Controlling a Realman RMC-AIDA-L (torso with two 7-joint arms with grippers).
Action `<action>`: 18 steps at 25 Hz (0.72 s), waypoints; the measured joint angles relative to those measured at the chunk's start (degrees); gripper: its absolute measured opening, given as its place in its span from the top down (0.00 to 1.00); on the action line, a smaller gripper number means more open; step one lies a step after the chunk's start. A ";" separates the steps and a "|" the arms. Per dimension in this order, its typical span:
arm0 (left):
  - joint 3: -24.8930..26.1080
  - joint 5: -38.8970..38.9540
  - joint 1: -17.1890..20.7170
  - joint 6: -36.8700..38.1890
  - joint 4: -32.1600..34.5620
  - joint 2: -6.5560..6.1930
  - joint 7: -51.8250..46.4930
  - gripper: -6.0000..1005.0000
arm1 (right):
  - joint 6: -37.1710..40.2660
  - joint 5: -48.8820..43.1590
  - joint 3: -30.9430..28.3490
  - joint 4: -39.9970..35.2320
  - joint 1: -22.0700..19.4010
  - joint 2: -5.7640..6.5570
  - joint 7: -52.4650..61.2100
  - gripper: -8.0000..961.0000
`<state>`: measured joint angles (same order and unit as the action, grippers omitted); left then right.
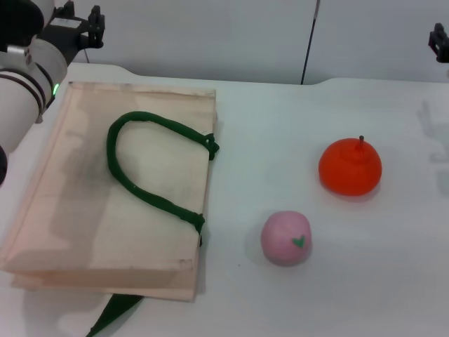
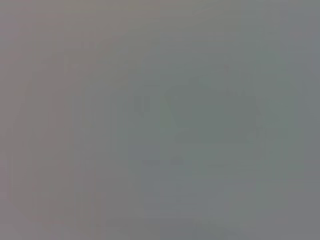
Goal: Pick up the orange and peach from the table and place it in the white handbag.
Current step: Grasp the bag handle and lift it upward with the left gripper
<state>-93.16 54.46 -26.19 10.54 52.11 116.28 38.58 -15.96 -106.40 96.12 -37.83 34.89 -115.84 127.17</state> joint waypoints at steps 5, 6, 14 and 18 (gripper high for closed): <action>0.00 -0.07 0.00 -0.17 0.00 0.00 0.00 0.58 | -0.06 -0.04 0.25 0.04 0.00 0.00 0.00 0.31; 0.00 -0.07 0.00 -0.21 0.00 0.00 0.00 0.58 | -0.07 -0.03 0.27 0.04 -0.04 0.00 0.00 0.31; 0.00 0.00 -0.15 -0.30 -0.07 0.00 0.00 0.58 | -0.16 -0.05 0.31 0.10 -0.17 0.00 0.00 0.31; 0.00 0.05 -0.17 -0.54 -0.08 0.00 0.00 0.58 | -0.20 -0.05 0.31 0.11 -0.12 0.00 0.00 0.31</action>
<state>-93.16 54.51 -26.37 10.00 52.04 116.28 38.58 -16.16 -106.45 96.43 -37.72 34.77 -115.84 127.17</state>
